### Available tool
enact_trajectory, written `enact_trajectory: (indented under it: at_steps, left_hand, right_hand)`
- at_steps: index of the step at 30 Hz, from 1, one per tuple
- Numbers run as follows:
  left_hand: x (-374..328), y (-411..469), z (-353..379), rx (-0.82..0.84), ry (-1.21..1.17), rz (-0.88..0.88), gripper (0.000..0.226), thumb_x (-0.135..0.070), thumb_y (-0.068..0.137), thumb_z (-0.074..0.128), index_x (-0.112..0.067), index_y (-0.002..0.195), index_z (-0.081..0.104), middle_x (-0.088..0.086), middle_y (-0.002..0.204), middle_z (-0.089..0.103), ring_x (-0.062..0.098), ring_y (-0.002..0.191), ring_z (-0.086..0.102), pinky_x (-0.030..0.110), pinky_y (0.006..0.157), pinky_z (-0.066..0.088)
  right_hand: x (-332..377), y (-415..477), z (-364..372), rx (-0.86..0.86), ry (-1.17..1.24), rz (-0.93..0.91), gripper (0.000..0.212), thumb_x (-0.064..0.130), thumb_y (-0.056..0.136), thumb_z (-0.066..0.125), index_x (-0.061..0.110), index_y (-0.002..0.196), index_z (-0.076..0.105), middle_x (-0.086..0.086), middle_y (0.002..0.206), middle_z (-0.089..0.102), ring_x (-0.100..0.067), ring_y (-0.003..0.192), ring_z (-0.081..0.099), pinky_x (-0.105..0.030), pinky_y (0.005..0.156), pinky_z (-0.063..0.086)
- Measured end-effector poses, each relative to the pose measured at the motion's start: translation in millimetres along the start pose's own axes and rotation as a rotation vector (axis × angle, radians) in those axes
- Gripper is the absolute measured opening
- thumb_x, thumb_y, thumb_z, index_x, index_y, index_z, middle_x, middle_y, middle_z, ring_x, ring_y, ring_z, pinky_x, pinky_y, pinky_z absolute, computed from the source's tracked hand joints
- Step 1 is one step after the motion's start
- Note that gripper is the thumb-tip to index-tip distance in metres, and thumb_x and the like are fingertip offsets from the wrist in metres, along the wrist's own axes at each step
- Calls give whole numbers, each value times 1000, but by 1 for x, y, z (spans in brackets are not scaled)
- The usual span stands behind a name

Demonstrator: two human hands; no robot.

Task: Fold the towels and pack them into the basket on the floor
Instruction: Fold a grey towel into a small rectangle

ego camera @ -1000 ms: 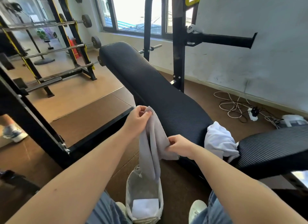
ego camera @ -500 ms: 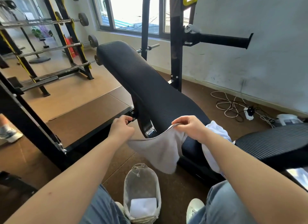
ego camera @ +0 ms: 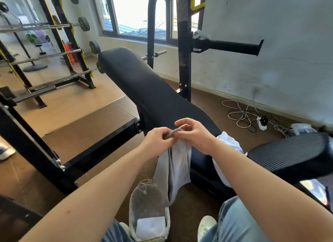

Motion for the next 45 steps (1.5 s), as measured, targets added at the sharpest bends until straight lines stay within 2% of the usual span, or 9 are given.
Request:
enact_trajectory:
  at_steps: [4, 8, 14, 19, 25, 29, 33, 42, 45]
  left_hand:
    - [1, 2, -6, -98, -63, -52, 13, -36, 96, 66, -23, 97, 70, -3, 84, 68, 16, 81, 62, 31, 70, 50]
    - [6, 6, -20, -131, -100, -65, 10, -35, 98, 65, -26, 101, 67, -6, 93, 69, 12, 91, 65, 31, 80, 57]
    - [4, 5, -48, -234, -173, 3, 24, -31, 96, 70, -22, 117, 64, -13, 100, 67, 9, 93, 66, 8, 67, 51]
    - [8, -2, -76, -239, 264, 166, 25, -28, 99, 65, -26, 125, 63, -13, 107, 66, 6, 90, 63, 7, 68, 47]
    - [29, -3, -97, -189, 367, 116, 14, -31, 96, 69, -27, 109, 74, -9, 103, 74, 7, 89, 65, 15, 74, 49]
    - [34, -13, -99, -127, 275, 100, 8, -29, 94, 72, -36, 98, 71, -18, 92, 70, 0, 83, 65, 9, 68, 45]
    - [34, -25, -96, -47, 85, 62, 15, -21, 89, 77, -36, 87, 74, -15, 83, 73, -2, 83, 67, 8, 69, 48]
    - [59, -45, -73, -128, -113, -37, 5, -16, 90, 76, -21, 89, 77, -6, 69, 71, 16, 57, 65, 20, 53, 55]
    - [67, -45, -59, -171, -236, -129, 4, -12, 89, 77, -16, 90, 78, 0, 74, 74, 21, 64, 72, 24, 58, 60]
  right_hand:
    - [-10, -4, 4, 74, 207, 105, 48, -1, 88, 75, 17, 129, 60, -16, 106, 71, -30, 95, 72, -46, 87, 57]
    - [-22, -7, 17, 105, 40, 133, 52, 4, 86, 78, 19, 131, 58, -15, 114, 74, -29, 104, 73, -43, 88, 60]
    - [-47, -15, 31, 88, -228, 118, 52, 16, 83, 83, 26, 127, 56, 0, 115, 69, -18, 106, 68, -40, 90, 61]
    - [-58, -20, 30, -67, -429, -46, 53, 10, 94, 72, 32, 130, 40, 5, 111, 63, -13, 100, 64, -20, 81, 58]
    - [-44, -20, 10, -17, -671, -202, 31, 8, 94, 70, 34, 106, 58, 11, 93, 63, 3, 73, 57, -8, 70, 44]
    - [-42, -20, 3, 46, -770, -318, 21, 5, 93, 70, 25, 101, 70, 14, 95, 67, 0, 87, 63, -15, 78, 52]
    - [-42, -22, 4, 19, -762, -380, 33, 4, 88, 74, 36, 86, 66, 12, 90, 67, -9, 83, 63, -17, 73, 51]
    - [-67, -21, 9, 218, -886, -146, 10, 27, 94, 73, 36, 92, 69, 15, 89, 68, -6, 83, 63, -18, 75, 50]
    - [-71, -14, 14, 322, -981, -130, 5, 27, 97, 69, 28, 97, 73, 14, 91, 64, -8, 84, 58, -22, 77, 44]
Point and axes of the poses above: each hand's wrist, its own y-axis towards the middle knuckle, its own z-axis out of the palm, x = y × z, the point moved 1 cm from there along y, towards the middle knuckle
